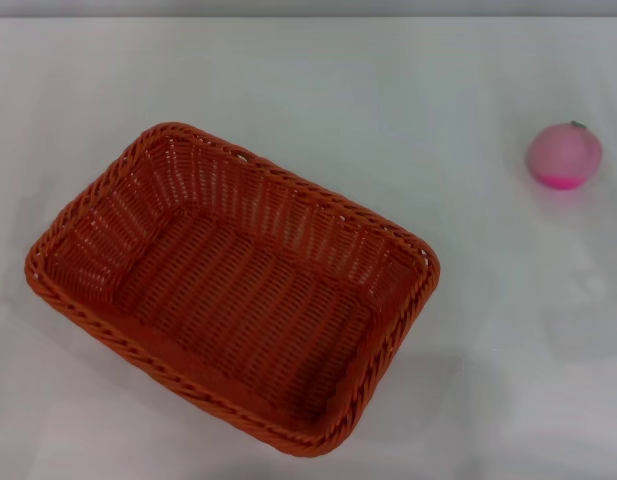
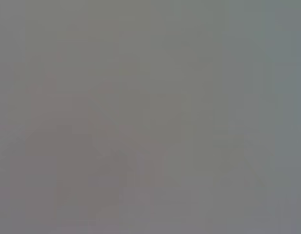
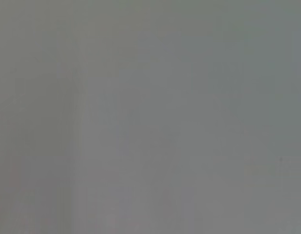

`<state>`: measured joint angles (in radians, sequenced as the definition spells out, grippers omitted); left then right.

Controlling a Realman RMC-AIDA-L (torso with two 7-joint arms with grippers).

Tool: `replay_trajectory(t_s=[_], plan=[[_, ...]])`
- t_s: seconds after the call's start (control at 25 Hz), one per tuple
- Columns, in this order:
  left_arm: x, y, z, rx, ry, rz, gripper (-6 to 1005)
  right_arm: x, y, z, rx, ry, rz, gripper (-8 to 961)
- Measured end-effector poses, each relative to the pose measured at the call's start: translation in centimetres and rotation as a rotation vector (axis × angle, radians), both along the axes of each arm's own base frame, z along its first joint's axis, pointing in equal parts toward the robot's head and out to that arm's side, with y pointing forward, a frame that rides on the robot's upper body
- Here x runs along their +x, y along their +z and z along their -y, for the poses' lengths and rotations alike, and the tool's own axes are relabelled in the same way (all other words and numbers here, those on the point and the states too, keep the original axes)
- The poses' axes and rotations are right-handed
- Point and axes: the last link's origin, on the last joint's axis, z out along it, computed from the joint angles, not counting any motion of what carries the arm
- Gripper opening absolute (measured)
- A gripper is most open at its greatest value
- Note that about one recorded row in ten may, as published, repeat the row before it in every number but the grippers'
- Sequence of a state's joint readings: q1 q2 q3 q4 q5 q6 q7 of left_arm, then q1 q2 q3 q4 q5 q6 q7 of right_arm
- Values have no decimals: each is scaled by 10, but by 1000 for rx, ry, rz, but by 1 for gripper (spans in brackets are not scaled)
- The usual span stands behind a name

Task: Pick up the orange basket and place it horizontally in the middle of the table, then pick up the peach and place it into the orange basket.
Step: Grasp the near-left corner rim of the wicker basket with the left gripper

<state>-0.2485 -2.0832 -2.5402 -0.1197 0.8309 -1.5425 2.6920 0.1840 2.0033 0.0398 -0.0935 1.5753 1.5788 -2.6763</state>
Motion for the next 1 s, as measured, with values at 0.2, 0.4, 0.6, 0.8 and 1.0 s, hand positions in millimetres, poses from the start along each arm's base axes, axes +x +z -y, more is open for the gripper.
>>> replay_trajectory(t_s=[0.2,0.4,0.6,0.8,1.0], plan=[[0,0,0,0,-1,0,858,0,0,1,0,-2,0,721],[0,0,0,0,-1,0,850,1,0,0,-1,-5,0,721],[0,0,0,0,-1,0,842,1,0,0,-1,-4,0,721],[1,0,-1,0,-4,1,834,0,0,-1,-1,-1,0,722],[5,1,-6,-46,-46,7,826,-1,1,-3,1,5,6,722]])
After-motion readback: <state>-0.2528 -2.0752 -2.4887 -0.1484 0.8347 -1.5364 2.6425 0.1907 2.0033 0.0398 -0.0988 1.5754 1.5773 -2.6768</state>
